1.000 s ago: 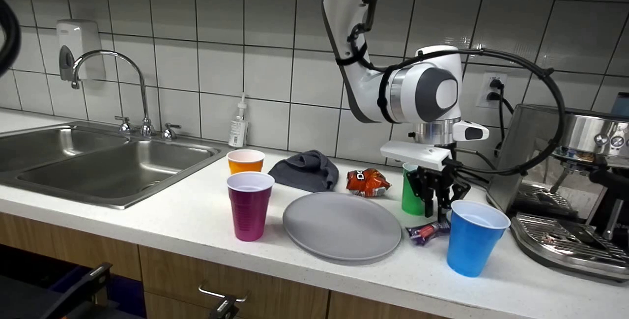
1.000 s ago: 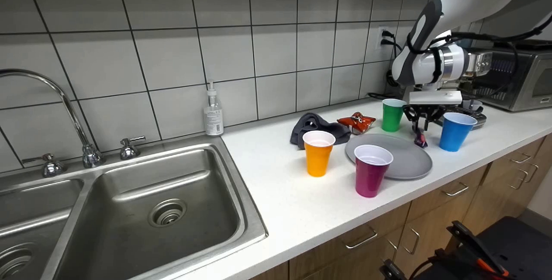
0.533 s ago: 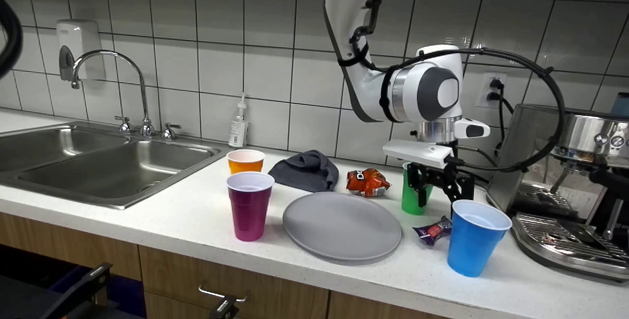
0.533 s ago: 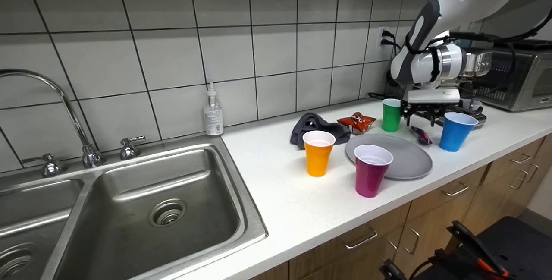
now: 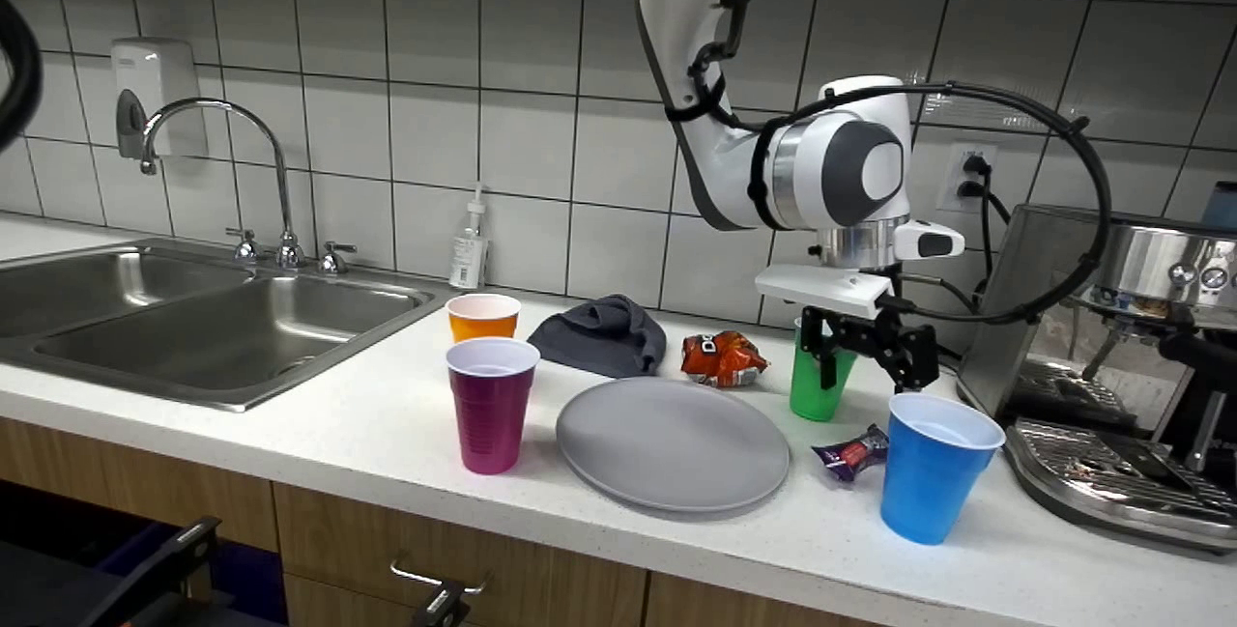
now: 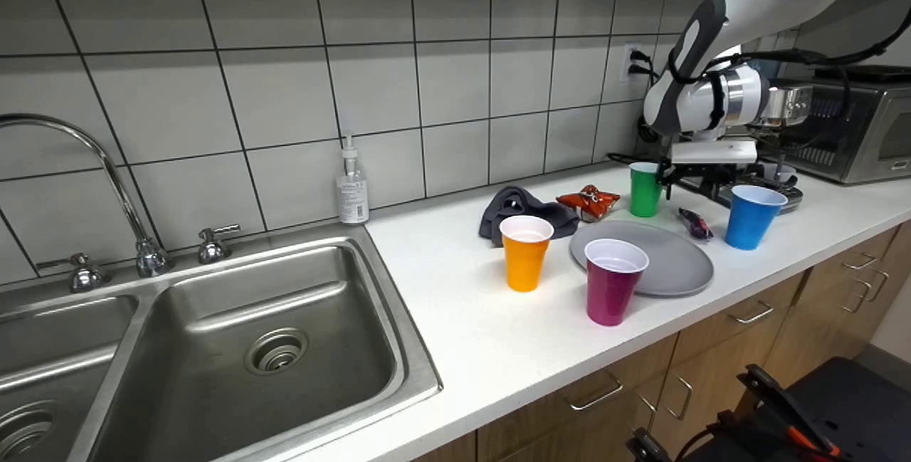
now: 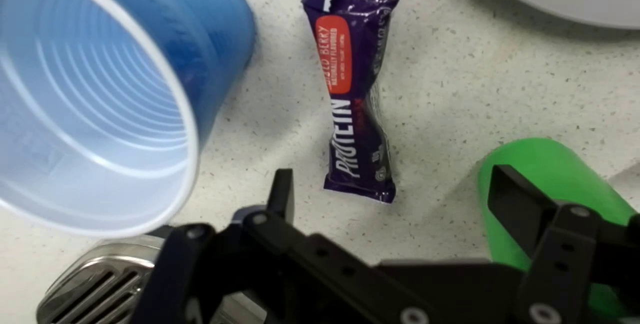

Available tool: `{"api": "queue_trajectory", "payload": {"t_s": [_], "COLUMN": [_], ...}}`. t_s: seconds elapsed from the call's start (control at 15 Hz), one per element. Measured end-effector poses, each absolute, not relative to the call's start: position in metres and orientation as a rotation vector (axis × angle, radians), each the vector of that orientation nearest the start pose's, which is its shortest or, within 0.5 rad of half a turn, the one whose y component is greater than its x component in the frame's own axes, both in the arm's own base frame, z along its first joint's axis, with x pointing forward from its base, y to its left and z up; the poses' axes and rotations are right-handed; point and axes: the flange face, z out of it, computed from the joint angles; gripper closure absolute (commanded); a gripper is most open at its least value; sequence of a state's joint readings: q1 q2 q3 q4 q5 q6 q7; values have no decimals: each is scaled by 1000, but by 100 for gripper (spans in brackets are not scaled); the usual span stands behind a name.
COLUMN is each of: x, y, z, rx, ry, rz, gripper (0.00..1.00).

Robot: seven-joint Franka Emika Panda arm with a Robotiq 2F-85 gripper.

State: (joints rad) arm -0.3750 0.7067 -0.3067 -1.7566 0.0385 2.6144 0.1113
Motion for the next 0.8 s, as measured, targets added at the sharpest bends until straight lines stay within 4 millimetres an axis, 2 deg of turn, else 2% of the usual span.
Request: {"api": "queue_trajectory", "payload": {"t_s": [0.33,0.8], "x": [546,547], "y": [-413,-412], "z": [213,255], "rx": [-3122,-3155], "ry": [1196,1080], "rz": [-256,-330], "gripper": [0,0]}}
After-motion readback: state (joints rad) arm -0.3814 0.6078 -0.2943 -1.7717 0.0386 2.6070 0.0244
